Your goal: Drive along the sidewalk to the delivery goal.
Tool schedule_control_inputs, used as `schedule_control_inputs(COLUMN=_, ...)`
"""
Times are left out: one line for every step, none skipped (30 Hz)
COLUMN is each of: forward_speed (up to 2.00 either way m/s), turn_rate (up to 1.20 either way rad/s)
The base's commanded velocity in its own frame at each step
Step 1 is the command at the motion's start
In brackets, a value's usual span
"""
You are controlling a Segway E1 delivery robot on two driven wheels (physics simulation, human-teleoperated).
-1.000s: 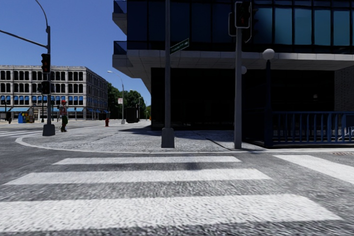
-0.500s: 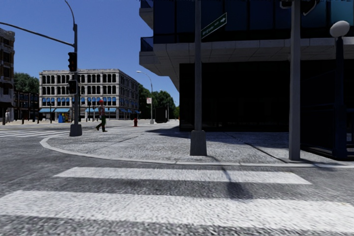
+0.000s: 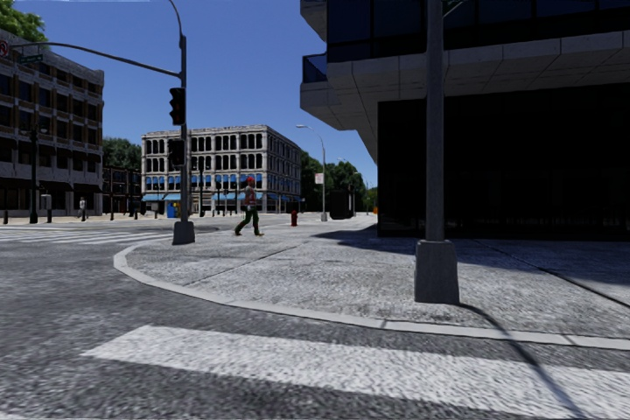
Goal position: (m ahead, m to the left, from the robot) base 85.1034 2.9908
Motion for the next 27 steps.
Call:
schedule_control_inputs(forward_speed=1.91, turn_rate=0.26)
schedule_control_inputs(forward_speed=1.91, turn_rate=0.26)
schedule_control_inputs(forward_speed=1.91, turn_rate=0.19)
schedule_control_inputs(forward_speed=1.91, turn_rate=0.17)
schedule_control_inputs(forward_speed=1.91, turn_rate=0.19)
schedule_control_inputs(forward_speed=1.91, turn_rate=0.19)
schedule_control_inputs(forward_speed=1.91, turn_rate=0.24)
schedule_control_inputs(forward_speed=1.91, turn_rate=0.26)
schedule_control_inputs(forward_speed=1.91, turn_rate=0.26)
schedule_control_inputs(forward_speed=1.91, turn_rate=0.26)
schedule_control_inputs(forward_speed=1.91, turn_rate=0.26)
schedule_control_inputs(forward_speed=1.91, turn_rate=0.32)
schedule_control_inputs(forward_speed=1.91, turn_rate=0.36)
schedule_control_inputs(forward_speed=1.91, turn_rate=0.36)
schedule_control_inputs(forward_speed=1.91, turn_rate=0.37)
schedule_control_inputs(forward_speed=1.91, turn_rate=0.37)
schedule_control_inputs(forward_speed=1.91, turn_rate=0.37)
schedule_control_inputs(forward_speed=1.91, turn_rate=0.37)
schedule_control_inputs(forward_speed=1.91, turn_rate=0.37)
schedule_control_inputs(forward_speed=1.91, turn_rate=0.36)
schedule_control_inputs(forward_speed=1.91, turn_rate=0.22)
schedule_control_inputs(forward_speed=1.91, turn_rate=0.03)
schedule_control_inputs(forward_speed=1.91, turn_rate=0.03)
schedule_control_inputs(forward_speed=1.91, turn_rate=0.00)
schedule_control_inputs(forward_speed=1.91, turn_rate=0.00)
schedule_control_inputs(forward_speed=1.91, turn_rate=0.00)
schedule_control_inputs(forward_speed=1.91, turn_rate=0.00)
